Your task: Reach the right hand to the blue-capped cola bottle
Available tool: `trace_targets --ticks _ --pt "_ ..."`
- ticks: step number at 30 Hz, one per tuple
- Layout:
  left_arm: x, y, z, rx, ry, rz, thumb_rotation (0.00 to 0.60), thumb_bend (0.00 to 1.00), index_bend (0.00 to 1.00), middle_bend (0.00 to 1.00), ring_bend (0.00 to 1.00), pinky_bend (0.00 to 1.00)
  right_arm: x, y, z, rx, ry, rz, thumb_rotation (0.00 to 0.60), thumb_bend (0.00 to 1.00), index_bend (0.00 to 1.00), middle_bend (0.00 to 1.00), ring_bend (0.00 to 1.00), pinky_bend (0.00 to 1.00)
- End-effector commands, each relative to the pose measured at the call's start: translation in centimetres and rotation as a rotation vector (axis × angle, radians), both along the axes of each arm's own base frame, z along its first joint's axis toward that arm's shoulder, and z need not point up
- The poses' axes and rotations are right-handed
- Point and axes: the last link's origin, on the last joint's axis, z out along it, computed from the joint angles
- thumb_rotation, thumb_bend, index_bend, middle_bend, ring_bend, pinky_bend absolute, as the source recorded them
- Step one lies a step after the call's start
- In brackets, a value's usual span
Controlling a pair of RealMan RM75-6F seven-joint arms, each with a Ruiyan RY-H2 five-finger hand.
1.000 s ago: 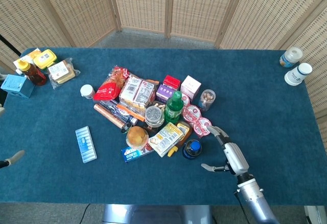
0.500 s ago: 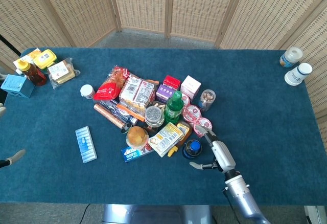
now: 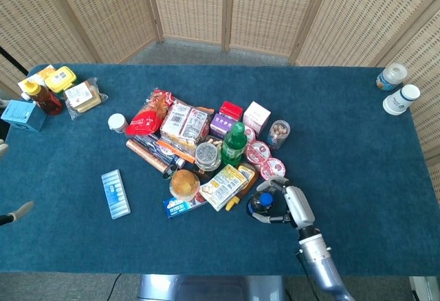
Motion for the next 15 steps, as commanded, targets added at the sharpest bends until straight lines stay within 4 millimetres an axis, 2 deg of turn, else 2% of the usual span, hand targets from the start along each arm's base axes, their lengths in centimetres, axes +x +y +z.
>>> trace_targets --ticks 1,7,15 --pt "0.0 0.0 0.0 0.000 -0.001 -0.001 0.600 0.13 0.00 0.00 0.00 0.00 0.0 0.1 0.5 -0.017 -0.008 0.000 0.600 0.00 0.52 0.73 0.59 0.22" --pt "0.1 -0.1 0.1 0.004 -0.006 -0.007 0.600 0.13 0.00 0.00 0.00 0.00 0.6 0.6 3.3 -0.090 -0.038 0.022 0.600 0.00 0.52 0.73 0.59 0.22" --pt "0.2 -0.3 0.2 0.004 -0.013 -0.017 0.600 0.13 0.00 0.00 0.00 0.00 3.2 1.4 8.2 -0.220 -0.071 0.064 0.600 0.00 0.51 0.73 0.59 0.22"
